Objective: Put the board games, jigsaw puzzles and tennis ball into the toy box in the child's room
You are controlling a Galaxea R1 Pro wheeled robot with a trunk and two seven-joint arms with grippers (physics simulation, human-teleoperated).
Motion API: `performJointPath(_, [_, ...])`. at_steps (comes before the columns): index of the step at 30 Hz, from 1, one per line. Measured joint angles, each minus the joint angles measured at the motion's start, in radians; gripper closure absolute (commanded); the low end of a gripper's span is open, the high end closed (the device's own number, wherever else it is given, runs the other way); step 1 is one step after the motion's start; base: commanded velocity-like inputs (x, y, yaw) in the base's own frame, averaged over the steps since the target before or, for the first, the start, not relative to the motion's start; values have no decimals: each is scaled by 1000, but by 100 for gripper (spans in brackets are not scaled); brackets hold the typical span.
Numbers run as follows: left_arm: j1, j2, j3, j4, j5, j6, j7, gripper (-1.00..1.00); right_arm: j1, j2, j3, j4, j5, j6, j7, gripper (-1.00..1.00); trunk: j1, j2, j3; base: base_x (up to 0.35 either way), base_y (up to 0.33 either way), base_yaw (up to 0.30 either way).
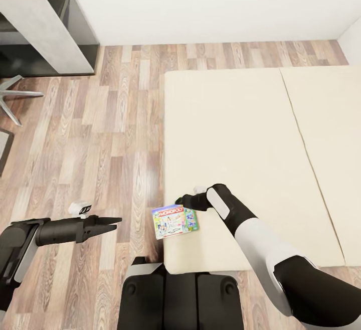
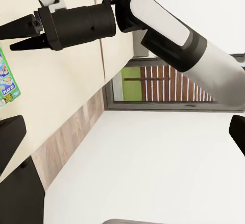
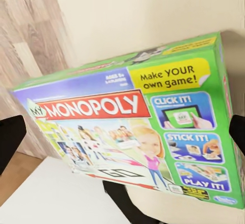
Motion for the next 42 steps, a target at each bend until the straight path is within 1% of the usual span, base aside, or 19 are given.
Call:
performJointPath(7, [0,0,0,0,0,0,0,-100,0,0,0,-4,-1,0,0,-100,0,0,10,0,0,48])
performJointPath(15, [0,0,0,0,0,0,0,-100,0,0,1,-45,0,-1,-2,-100,0,0,23,0,0,6])
performJointPath(30, [0,-1,-1,0,0,0,1,-100,0,-3,-1,-59,1,-2,-8,-100,0,0,48,0,0,0])
performJointPath(33, [0,-1,-1,0,0,0,1,-100,0,-3,0,-81,1,-1,-8,-100,0,0,52,0,0,0])
performJointPath(35, [0,-1,-1,0,0,0,1,-100,0,-4,1,-116,0,3,-8,-100,0,0,56,0,0,0])
performJointPath(36, [0,-1,-1,0,0,0,1,-100,0,-6,1,-131,1,5,-8,-100,0,0,57,0,0,0])
performJointPath(42, [0,-1,-1,0,0,0,0,-100,5,-51,4,-276,-1,30,-7,-100,0,0,67,0,0,0])
